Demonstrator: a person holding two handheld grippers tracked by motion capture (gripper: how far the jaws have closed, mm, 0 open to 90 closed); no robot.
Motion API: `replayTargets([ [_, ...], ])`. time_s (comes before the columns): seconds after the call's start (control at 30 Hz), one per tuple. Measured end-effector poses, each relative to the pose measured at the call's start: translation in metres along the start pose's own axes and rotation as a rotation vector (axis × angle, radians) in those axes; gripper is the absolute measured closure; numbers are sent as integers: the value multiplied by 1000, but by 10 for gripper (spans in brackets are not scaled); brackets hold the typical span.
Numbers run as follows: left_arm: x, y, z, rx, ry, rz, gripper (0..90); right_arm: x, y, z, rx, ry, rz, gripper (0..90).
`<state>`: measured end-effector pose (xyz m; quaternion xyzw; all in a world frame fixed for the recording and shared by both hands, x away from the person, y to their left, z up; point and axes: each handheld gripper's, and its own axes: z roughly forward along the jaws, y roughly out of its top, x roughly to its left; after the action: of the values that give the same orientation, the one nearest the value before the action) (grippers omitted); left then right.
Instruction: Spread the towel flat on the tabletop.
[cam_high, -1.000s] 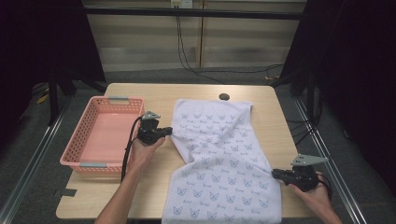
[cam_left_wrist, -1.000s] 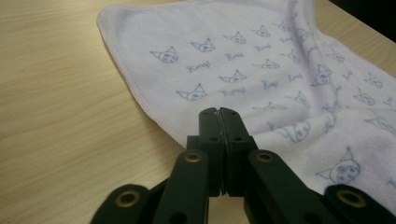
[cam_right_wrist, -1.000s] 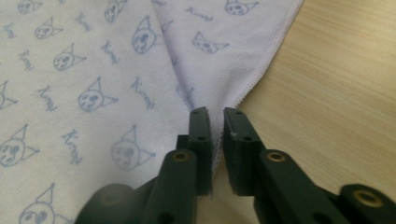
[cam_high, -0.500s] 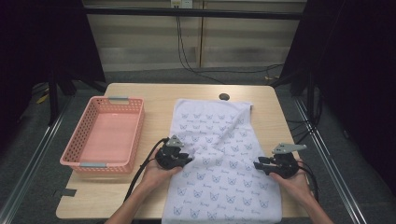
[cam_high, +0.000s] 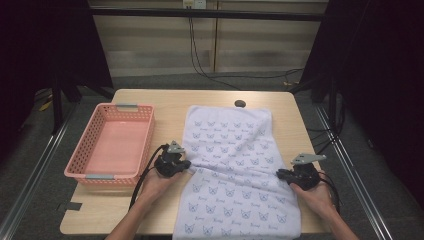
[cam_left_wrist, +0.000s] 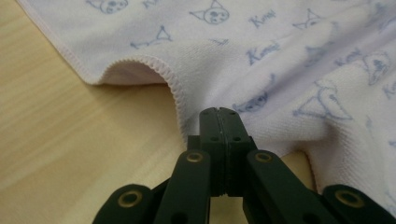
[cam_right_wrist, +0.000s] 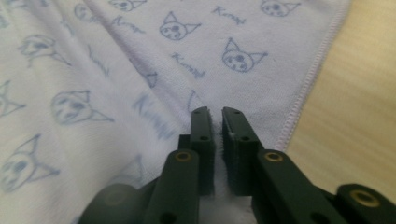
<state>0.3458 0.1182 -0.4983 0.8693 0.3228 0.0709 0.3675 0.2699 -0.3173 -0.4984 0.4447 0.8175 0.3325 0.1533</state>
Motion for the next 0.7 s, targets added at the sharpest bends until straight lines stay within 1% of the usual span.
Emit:
replayTargets([
  [0.03, -1, -1, -1, 4, -7, 7, 899, 0, -3, -3, 1, 22, 8, 867],
  [0.07, -5, -2, -3, 21, -8, 17, 899, 1, -5, -5, 6, 24, 2, 872],
  [0.13, -12, -5, -7, 30, -17, 32, 899, 9, -9, -11, 18, 46, -14, 877],
  [0.17, -16, -8, -10, 39, -29, 43, 899, 13, -12, -14, 25, 61, -19, 879],
  [0.2, -20, -12, -13, 39, -50, 43, 899, 18, -14, -17, 37, 75, -19, 880],
  [0.23, -23, -15, -16, 40, -60, 50, 899, 22, -18, -21, 41, 84, -31, 880],
  [0.27, -27, -19, -20, 53, -64, 60, 899, 24, -19, -22, 41, 100, -29, 881],
  [0.3, -32, -24, -25, 52, -78, 62, 898, 28, -22, -26, 52, 116, -30, 881],
  [0.33, -36, -27, -27, 50, -81, 62, 898, 32, -25, -29, 64, 130, -32, 881],
  [0.37, -39, -32, -32, 58, -96, 76, 898, 34, -26, -30, 65, 146, -36, 881],
  [0.4, -42, -35, -35, 60, -100, 80, 898, 37, -28, -33, 71, 152, -42, 881],
  [0.43, -49, -40, -39, 63, -111, 78, 898, 39, -29, -34, 76, 164, -47, 881],
  [0.47, -51, -43, -43, 73, -122, 88, 898, 43, -31, -36, 84, 186, -61, 881],
  [0.5, -55, -47, -46, 73, -127, 93, 898, 45, -32, -38, 91, 197, -65, 880],
  [0.53, -59, -52, -51, 84, -137, 95, 898, 47, -33, -38, 91, 216, -79, 880],
  [0.57, -61, -55, -53, 83, -157, 79, 897, 49, -33, -39, 97, 229, -93, 879],
  [0.6, -63, -59, -57, 91, -169, 73, 897, 50, -33, -39, 98, 235, -95, 878],
  [0.63, -64, -63, -60, 85, -183, 67, 895, 50, -33, -39, 100, 235, -101, 870],
  [0.67, -63, -65, -63, 85, -176, 62, 892, 50, -33, -40, 97, 230, -97, 836],
  [0.7, -61, -65, -64, 70, -177, 46, 883, 49, -32, -40, 80, 227, -92, 778],
])
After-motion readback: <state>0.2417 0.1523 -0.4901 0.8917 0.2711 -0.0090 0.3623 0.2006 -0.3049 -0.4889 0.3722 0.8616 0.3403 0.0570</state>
